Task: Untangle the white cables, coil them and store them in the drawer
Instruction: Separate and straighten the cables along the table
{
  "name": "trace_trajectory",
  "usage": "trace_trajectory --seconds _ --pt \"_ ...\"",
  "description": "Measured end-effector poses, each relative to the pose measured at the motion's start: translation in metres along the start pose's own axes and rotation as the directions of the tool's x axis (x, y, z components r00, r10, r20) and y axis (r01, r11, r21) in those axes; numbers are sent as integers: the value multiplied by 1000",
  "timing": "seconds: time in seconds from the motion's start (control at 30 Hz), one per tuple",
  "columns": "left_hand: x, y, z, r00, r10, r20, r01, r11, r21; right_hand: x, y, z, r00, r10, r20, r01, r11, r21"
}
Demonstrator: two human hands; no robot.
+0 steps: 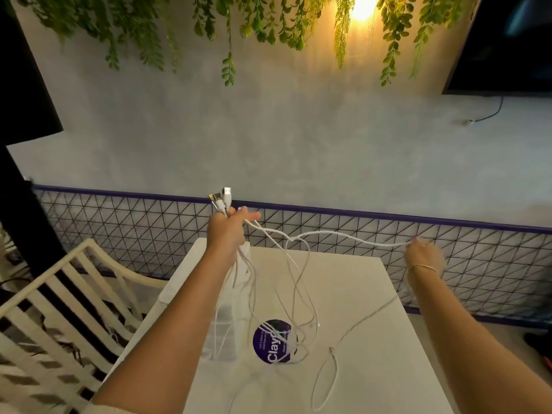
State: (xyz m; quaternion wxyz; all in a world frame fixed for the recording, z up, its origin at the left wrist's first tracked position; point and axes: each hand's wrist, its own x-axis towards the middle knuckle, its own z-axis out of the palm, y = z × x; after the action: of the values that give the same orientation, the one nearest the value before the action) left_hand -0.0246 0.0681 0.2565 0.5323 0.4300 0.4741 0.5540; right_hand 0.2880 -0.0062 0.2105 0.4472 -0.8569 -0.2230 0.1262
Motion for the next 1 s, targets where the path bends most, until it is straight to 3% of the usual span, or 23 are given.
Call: trace_trajectory --seconds 0.07,0.17,0.3,0.37,0.47,0.53,0.57,0.6,0.63,0.67,0.7,0.73,0.8,0.87,1.0 --pt "2 6 -4 1000 14 -25 -15 999 -39 1 26 6 996 88 -19 -90 990 -111" --pt "-5 13 2 1000 24 -13 -25 997 -66 -6 49 23 987 159 1 -157 978 -137" --pt "-14 19 11 999 20 35 -17 995 -95 -10 45 41 989 137 54 -123 970 -209" --pt "-15 21 12 999 26 41 -23 996 -88 -7 38 45 994 51 101 -18 951 -308" --pt "-16 22 16 997 44 62 -42 999 -34 -13 20 49 989 -102 106 143 824 -548" --pt "-19 21 21 993 50 106 -50 999 4 -32 -4 51 939 -271 213 342 801 -491" --pt "-20 20 25 990 52 131 -54 998 18 -46 -21 52 858 -362 364 478 821 -312" --pt "-21 19 28 987 54 152 -60 998 34 -64 -39 52 724 -412 553 533 843 -71" --pt "-22 18 32 984 58 167 -68 996 50 -86 -54 53 538 -410 736 535 841 77" --pt "-23 18 35 982 63 176 -74 996 57 -105 -62 57 344 -377 860 596 795 110" --pt "-23 18 36 982 69 178 -80 995 56 -119 -64 65 216 -318 923 693 716 85" --pt "-23 20 36 982 72 176 -82 995 51 -127 -60 75 175 -278 945 777 629 41" --pt "-23 26 33 984 77 158 -85 995 43 -130 -47 88 248 -276 929 851 521 -73" --pt "-21 32 27 988 88 129 -92 995 27 -126 -30 96 329 -265 907 843 515 -156" --pt "-21 41 25 986 97 135 -88 994 -65 -125 -10 106 334 -222 916 852 486 -193"
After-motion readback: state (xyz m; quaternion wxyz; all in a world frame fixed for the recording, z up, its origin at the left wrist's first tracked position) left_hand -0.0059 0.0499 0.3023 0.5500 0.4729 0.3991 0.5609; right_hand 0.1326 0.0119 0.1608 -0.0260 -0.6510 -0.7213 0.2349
